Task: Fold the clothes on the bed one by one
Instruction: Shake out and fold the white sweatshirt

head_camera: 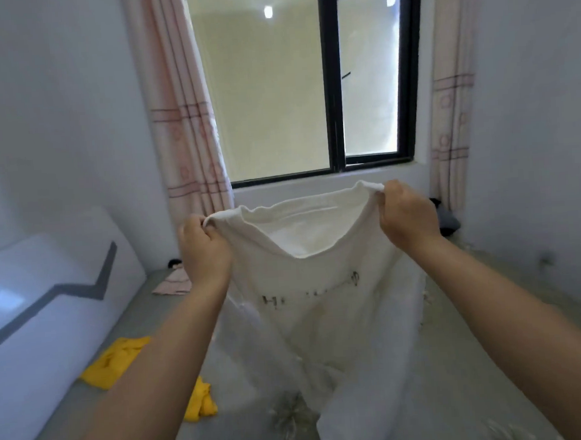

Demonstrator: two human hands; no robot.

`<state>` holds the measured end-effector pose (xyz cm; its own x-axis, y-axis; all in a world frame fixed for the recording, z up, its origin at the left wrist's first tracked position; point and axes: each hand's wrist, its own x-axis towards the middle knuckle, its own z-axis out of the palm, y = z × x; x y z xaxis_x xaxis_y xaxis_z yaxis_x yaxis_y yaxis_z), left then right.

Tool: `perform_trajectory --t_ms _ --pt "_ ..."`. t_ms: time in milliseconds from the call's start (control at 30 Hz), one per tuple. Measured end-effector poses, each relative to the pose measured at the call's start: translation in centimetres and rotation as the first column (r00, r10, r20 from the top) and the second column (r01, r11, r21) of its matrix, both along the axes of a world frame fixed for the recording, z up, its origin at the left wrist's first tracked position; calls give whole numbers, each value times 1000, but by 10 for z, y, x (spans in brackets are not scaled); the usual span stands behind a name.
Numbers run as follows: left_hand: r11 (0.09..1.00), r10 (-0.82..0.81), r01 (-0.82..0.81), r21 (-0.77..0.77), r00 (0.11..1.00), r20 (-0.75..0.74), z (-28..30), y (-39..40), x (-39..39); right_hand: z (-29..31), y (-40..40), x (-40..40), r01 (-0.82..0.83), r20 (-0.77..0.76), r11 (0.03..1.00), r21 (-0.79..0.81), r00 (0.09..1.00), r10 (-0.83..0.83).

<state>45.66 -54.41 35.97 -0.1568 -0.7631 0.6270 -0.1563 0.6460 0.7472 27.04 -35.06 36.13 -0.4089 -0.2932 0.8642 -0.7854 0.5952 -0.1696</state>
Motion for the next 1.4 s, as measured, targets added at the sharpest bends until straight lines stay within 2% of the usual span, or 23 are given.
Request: perform_trajectory --t_ms 100,233,300,400,500,633,733,800,833,867,1033,1100,1200,1267,1333,1400 --pt "998 56 -56 7 997 45 18 9 46 27 24 41 -21 -99 999 -38 995 17" --pt "994 110 -109 -16 989 100 38 24 82 54 56 77 42 -117 999 5 992 -42" --pt "991 128 -123 -49 986 107 48 34 91 66 71 91 69 -208 998 0 976 -67" --pt "991 129 -123 -54 986 104 60 44 97 77 91 105 114 -418 993 -14 902 -109" --pt "987 121 -108 -121 987 102 65 47 98 80 106 105 84 -493 995 -49 865 -97" --pt "940 158 -85 -329 967 201 61 40 103 67 117 98 55 -486 998 -29 872 -62" --pt "778 186 3 -628 954 235 46 26 110 45 120 88 72 -424 997 1 903 -64" --pt "656 276 54 -753 911 306 28 16 114 25 115 82 47 -350 998 33 936 -33" --pt "626 291 88 -775 896 336 18 12 114 15 112 78 36 -331 998 52 944 -17" --pt "609 288 118 -784 888 358 7 8 111 5 107 73 39 -336 997 73 942 -12" --pt "647 310 197 -737 814 490 -48 -15 73 -46 78 28 36 -347 986 161 937 23" --pt "658 326 221 -719 778 537 -70 -27 49 -70 61 1 15 -293 982 190 955 43" --pt "747 271 230 -624 752 602 -100 -46 3 -105 35 -44 -12 -154 965 264 987 54" --pt "760 243 272 -589 722 647 -113 -56 -30 -124 17 -76 -22 -72 948 319 996 48" --pt "740 267 295 -604 696 667 -122 -69 -59 -137 -2 -106 -21 -95 931 366 994 60" --pt "716 266 298 -632 720 641 -127 -85 -84 -144 -22 -136 -7 -157 931 365 985 69"
